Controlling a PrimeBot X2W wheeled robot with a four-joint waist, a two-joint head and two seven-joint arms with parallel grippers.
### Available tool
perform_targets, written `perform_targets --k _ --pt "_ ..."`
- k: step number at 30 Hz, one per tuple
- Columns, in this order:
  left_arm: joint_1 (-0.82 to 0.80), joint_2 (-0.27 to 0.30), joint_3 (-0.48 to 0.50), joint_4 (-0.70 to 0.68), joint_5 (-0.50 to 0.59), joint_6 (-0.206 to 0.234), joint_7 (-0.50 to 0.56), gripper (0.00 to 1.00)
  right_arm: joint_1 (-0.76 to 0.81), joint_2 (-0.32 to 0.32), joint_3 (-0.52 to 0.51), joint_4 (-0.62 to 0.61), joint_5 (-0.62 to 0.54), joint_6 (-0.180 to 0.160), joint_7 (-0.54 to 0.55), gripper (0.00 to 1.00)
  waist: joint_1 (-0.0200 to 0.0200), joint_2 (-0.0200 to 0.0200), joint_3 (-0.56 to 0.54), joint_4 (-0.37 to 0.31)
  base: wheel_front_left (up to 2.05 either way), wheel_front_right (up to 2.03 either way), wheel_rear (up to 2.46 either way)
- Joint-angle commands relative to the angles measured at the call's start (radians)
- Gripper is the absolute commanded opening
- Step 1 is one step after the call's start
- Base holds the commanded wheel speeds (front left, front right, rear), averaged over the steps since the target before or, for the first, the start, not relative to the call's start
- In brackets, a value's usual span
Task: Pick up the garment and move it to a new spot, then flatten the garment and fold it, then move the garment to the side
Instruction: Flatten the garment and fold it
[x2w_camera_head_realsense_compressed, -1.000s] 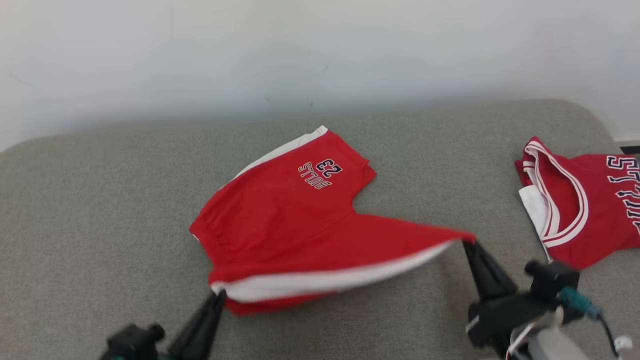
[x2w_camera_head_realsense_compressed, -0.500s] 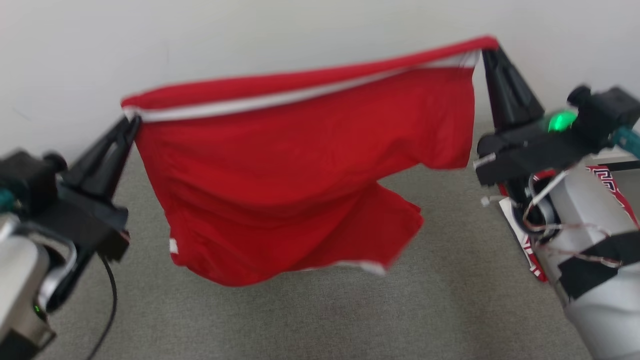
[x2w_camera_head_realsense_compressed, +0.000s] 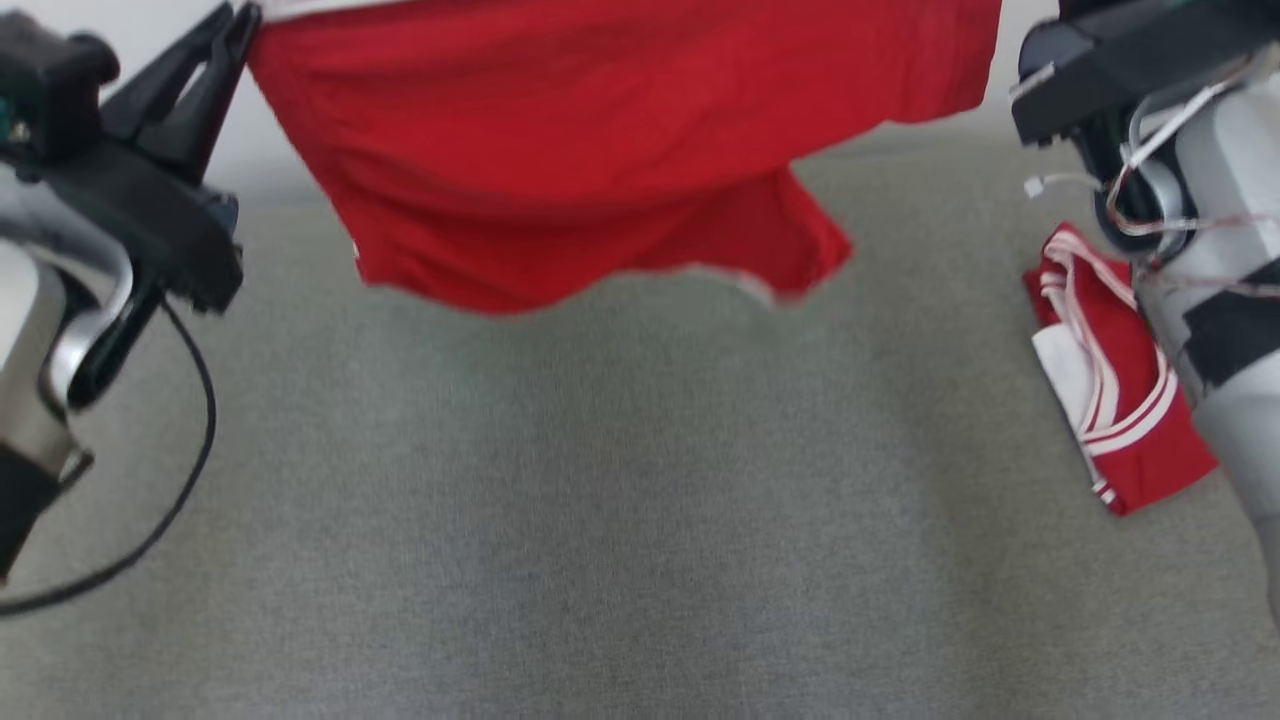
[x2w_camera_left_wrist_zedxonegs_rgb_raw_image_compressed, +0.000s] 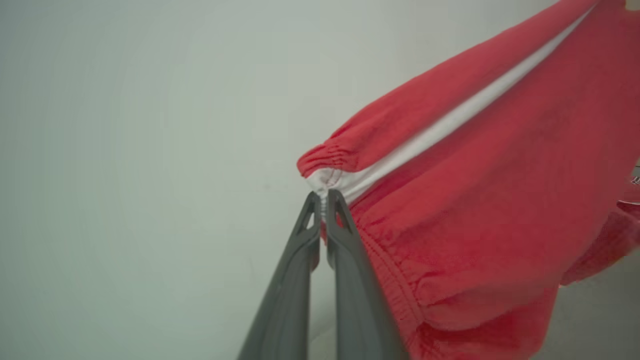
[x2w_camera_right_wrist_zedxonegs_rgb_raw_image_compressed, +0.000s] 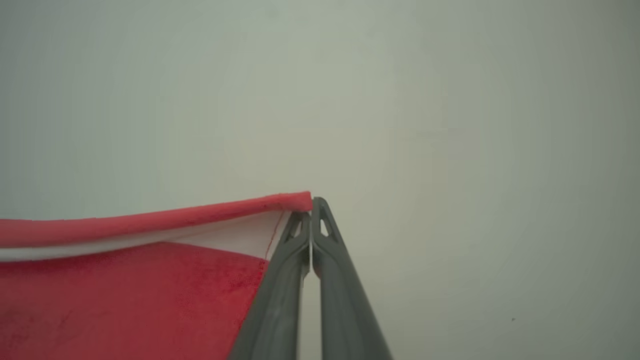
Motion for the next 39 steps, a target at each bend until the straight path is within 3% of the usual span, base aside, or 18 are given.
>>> perform_targets --k 1,8,14,20,29,39 --pt "-0.055 -0.016 0.001 0.033 0.022 0.006 0.003 0.00 -0.051 0.001 0.005 0.029 -0.011 -0.003 -0.002 0.00 -0.0002 0.0000 0.142 0.005 0.00 0.00 0.00" --pt "-0.292 -0.108 0.004 0.189 0.140 0.065 -0.102 0.00 -0.288 0.014 -0.082 0.191 -0.081 -0.003 -0.014 0.00 -0.0002 0.0000 0.285 -0.002 0.00 0.00 0.00" --pt "-0.477 -0.186 0.012 0.244 0.222 0.093 -0.182 0.00 -0.389 -0.008 -0.240 0.112 -0.200 -0.004 -0.014 0.00 -0.0002 0.0000 0.410 0.013 0.00 0.00 0.00" --pt "-0.427 -0.235 0.043 0.243 0.242 0.093 -0.201 0.00 -0.249 -0.010 -0.321 -0.019 -0.209 -0.004 -0.012 0.00 -0.0002 0.0000 0.487 0.038 0.00 0.00 0.00" --pt "0.006 -0.285 0.202 0.166 0.231 0.058 -0.201 0.00 0.196 -0.028 -0.313 -0.240 -0.094 -0.003 -0.013 0.00 -0.0002 0.0000 0.433 0.044 0.00 0.00 0.00" --pt "0.475 -0.437 0.342 0.196 0.252 0.010 -0.201 0.00 0.645 0.031 -0.290 -0.238 -0.032 -0.003 -0.013 0.00 -0.0002 0.0000 0.257 0.021 0.00 0.00 0.00"
